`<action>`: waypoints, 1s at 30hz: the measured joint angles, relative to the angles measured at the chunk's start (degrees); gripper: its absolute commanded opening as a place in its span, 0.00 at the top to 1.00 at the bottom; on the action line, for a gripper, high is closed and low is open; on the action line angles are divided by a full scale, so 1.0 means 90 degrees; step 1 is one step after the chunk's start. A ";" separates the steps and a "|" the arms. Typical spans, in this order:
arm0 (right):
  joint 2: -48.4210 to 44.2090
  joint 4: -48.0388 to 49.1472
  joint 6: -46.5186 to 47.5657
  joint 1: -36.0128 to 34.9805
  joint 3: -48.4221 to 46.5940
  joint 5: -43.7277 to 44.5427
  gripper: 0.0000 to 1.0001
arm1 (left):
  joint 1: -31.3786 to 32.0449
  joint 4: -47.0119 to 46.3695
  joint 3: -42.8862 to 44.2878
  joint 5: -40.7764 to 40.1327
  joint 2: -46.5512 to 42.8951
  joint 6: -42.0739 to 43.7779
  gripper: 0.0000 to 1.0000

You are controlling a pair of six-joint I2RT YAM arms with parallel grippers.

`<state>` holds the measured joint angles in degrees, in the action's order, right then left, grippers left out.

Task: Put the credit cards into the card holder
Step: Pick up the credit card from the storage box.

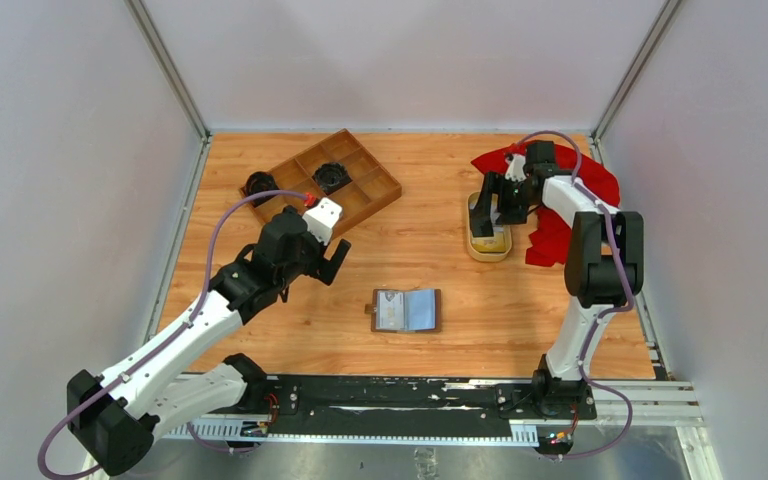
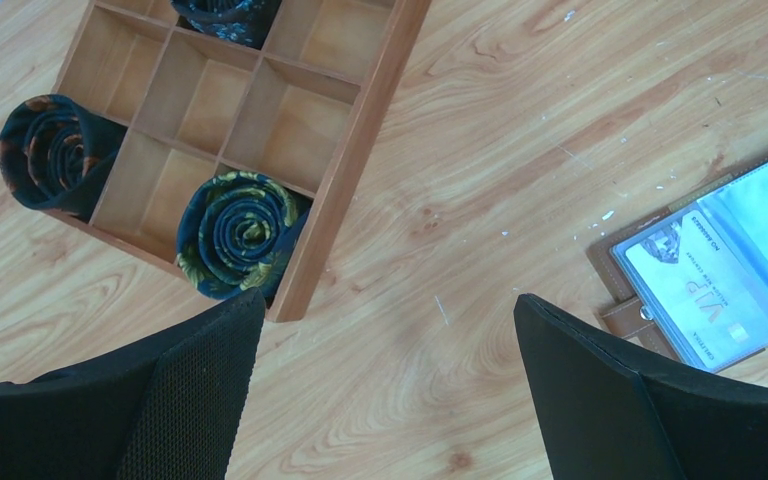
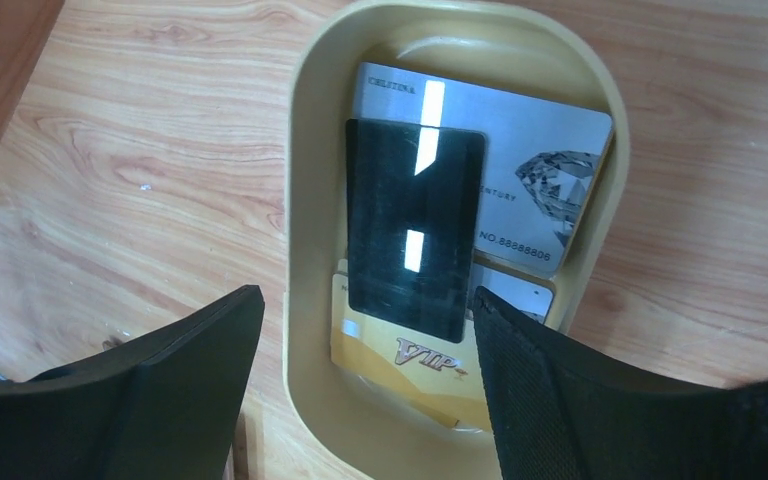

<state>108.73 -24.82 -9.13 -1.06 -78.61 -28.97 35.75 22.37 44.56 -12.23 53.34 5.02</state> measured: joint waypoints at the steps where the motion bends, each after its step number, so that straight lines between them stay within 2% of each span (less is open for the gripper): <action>1: 0.0012 0.0039 -0.0073 0.0015 0.0036 0.0002 0.18 | 0.0000 -0.0002 0.0000 0.0000 0.0000 0.0000 0.00; 14: 0.0080 0.0408 -0.0886 0.0163 0.0265 0.0007 0.14 | 0.0000 0.0000 0.0000 0.0070 -0.0024 0.0000 0.00; 30: 0.0206 0.0515 -0.0952 0.0019 0.0267 0.0160 0.08 | 0.0000 0.0000 0.0000 0.0073 -0.0027 0.0000 0.00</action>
<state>110.59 -20.18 -17.69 -0.89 -76.20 -27.53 35.75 22.37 44.56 -11.57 53.10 5.02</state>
